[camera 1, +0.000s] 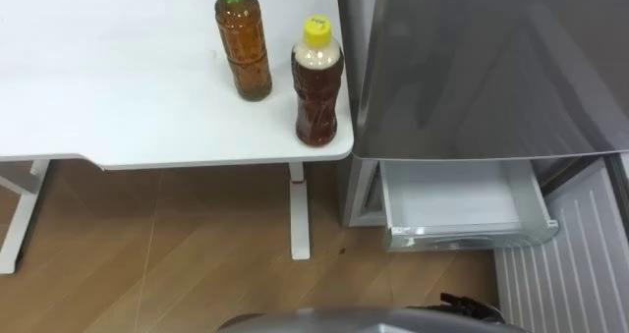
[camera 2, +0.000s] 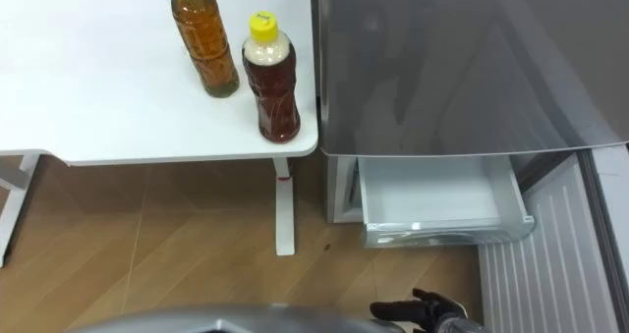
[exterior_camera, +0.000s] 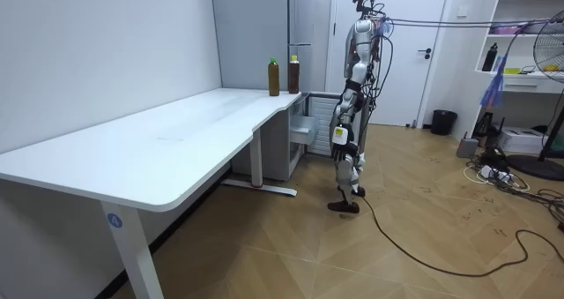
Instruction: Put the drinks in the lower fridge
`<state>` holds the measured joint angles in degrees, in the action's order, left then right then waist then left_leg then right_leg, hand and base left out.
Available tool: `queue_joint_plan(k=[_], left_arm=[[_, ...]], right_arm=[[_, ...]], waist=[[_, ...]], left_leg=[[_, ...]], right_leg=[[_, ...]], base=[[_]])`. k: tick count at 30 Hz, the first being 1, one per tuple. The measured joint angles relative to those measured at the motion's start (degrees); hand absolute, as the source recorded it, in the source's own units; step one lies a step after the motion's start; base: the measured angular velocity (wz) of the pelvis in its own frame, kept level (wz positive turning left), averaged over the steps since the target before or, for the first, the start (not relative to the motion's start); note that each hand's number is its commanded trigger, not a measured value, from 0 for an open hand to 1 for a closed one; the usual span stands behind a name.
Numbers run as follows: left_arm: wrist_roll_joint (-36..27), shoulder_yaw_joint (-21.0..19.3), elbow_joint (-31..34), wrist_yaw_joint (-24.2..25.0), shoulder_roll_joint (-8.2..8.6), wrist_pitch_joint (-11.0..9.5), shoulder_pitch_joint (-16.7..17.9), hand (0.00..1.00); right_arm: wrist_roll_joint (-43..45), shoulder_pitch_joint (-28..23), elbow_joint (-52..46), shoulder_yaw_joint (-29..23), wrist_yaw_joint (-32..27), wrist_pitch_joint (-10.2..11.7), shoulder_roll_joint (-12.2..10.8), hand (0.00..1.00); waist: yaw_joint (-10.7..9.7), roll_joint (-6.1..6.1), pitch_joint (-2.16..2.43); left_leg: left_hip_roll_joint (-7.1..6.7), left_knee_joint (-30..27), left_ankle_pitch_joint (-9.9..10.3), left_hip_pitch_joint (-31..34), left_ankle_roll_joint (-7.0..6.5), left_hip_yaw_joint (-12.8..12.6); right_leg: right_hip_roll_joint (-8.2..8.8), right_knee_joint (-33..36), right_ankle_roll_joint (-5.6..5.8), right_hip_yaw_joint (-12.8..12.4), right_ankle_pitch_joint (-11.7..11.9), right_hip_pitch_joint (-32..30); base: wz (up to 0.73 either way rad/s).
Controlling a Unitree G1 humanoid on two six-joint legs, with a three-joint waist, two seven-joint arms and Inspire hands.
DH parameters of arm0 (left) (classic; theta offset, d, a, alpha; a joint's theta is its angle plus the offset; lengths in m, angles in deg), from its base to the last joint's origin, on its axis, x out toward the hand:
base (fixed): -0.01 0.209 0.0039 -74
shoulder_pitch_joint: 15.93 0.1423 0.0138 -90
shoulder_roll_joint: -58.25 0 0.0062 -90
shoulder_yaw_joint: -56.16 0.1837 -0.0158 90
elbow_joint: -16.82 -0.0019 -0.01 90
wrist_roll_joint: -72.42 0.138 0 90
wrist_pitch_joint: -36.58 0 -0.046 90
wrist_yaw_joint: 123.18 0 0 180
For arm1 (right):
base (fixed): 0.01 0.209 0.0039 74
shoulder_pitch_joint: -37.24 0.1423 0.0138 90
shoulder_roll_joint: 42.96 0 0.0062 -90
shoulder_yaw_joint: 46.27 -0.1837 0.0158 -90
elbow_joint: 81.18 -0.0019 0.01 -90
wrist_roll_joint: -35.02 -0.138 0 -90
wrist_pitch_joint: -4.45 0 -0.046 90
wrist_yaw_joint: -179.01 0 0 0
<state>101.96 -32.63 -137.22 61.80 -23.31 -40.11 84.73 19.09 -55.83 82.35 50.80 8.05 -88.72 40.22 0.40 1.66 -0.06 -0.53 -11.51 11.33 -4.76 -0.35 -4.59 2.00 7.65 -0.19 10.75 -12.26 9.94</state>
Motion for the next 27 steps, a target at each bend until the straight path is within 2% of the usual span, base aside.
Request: queue_joint_plan(k=[15, 21, 27], left_arm=[[0.0, -0.1, 0.0, -1.1, 0.04, 0.0, 0.1, 0.0], [0.0, -2.3, 0.0, -3.1, 0.18, 0.1, 0.2, 0.0], [-0.1, -4.2, 0.0, -6.1, 0.19, 0.1, 0.2, 0.0]], right_arm=[[0.5, 0.0, 0.0, -0.1, 0.1, -0.1, 0.0, 0.0], [0.8, -0.3, -0.5, -1.2, 0.2, -0.6, 0.0, 0.0], [0.7, -0.3, -0.4, -1.6, 0.2, -0.7, -0.1, 0.0]], waist=[[0.0, 0.13, -0.02], [0.0, 0.46, 0.16], [0.0, 0.5, 0.13]], left_leg=[[-0.04, 0.2, 0.0, 0.1, 0.0, 0.0], [-0.05, 0.3, 0.0, 0.4, 0.0, -0.1], [-0.09, 0.3, 0.0, 0.5, -0.01, 0.0]], right_leg=[[0.01, -0.1, -0.01, -0.1, 0.0, -0.1], [0.0, 0.1, -0.02, -0.6, 0.0, -0.8], [0.01, 0.0, -0.02, -0.6, 0.0, -0.8]], base=[[0.0], [-0.02], [0.0]])
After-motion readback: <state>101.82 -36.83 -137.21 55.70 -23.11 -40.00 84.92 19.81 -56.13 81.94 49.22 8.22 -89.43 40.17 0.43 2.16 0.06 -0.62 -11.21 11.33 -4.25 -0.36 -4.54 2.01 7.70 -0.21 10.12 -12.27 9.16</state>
